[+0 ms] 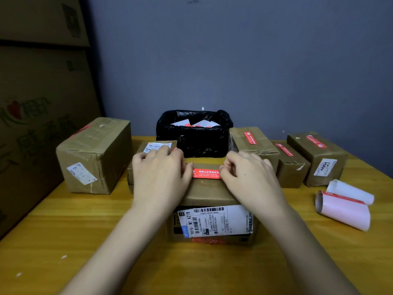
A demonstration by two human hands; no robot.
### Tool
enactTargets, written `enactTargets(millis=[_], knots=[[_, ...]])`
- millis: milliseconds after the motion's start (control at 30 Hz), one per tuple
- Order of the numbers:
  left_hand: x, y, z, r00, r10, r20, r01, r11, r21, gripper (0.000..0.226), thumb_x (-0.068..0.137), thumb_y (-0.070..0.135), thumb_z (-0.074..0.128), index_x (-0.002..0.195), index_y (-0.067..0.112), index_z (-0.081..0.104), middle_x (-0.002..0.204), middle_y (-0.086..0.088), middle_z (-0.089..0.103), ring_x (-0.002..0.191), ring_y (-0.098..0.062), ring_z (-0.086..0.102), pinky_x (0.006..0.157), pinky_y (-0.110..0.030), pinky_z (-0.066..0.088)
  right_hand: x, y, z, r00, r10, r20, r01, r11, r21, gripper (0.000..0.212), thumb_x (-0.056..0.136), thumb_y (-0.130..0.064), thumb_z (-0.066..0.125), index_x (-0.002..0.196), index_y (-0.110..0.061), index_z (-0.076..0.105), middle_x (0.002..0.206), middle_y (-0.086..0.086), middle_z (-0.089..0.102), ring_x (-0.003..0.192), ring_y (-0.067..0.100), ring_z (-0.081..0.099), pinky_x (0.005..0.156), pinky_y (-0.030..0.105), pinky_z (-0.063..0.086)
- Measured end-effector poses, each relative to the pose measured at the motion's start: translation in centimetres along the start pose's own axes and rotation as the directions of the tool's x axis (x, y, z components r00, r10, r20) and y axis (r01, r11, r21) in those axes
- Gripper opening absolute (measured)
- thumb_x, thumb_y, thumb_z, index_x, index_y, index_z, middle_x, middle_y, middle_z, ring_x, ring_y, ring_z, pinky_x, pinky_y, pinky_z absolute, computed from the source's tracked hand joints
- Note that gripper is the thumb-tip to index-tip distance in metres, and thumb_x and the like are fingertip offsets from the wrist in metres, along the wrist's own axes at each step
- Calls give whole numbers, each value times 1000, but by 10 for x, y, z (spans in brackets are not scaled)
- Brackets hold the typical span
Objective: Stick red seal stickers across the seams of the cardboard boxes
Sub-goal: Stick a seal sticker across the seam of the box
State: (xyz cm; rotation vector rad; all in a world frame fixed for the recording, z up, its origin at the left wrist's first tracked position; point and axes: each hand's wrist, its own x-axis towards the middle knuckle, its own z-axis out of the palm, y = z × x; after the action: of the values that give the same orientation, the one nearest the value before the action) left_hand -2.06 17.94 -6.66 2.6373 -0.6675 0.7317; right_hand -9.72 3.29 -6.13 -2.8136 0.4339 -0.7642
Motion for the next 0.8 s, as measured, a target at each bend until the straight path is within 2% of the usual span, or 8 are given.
enactTargets(millis=[300,500,700,800], knots=[[0,-1,6,999,43,-12,-42,996,73,26,90,41,51,89,18,63,92,-4,64,89,-27,61,87,-40,37,-1,-3,4,999,-24,24,25,997,-75,19,96,-34,39,82,-23,43,85,-8,53,88,17,48,82,35,35],[2,0,6,999,45,21,-47,991,123,31,93,44,44,100,19,60,102,-3,62,98,-26,59,90,-39,35,0,-4,5,998,-44,41,48,994,-100,19,97,-35,38,81,-25,38,82,-10,50,85,15,46,81,34,34],[2,0,9,997,73,5,-73,987,140,24,82,39,62,81,15,64,81,-8,64,77,-32,63,80,-41,42,2,-3,5,996,-61,63,69,987,-144,18,97,-37,36,83,-26,39,83,-10,49,84,14,43,78,34,31],[2,0,8,997,70,21,-73,990,122,24,86,40,58,88,17,65,87,-7,64,85,-31,62,84,-42,41,2,-3,5,995,-74,64,84,983,-162,18,98,-37,35,84,-27,39,84,-10,49,83,14,42,77,34,30]])
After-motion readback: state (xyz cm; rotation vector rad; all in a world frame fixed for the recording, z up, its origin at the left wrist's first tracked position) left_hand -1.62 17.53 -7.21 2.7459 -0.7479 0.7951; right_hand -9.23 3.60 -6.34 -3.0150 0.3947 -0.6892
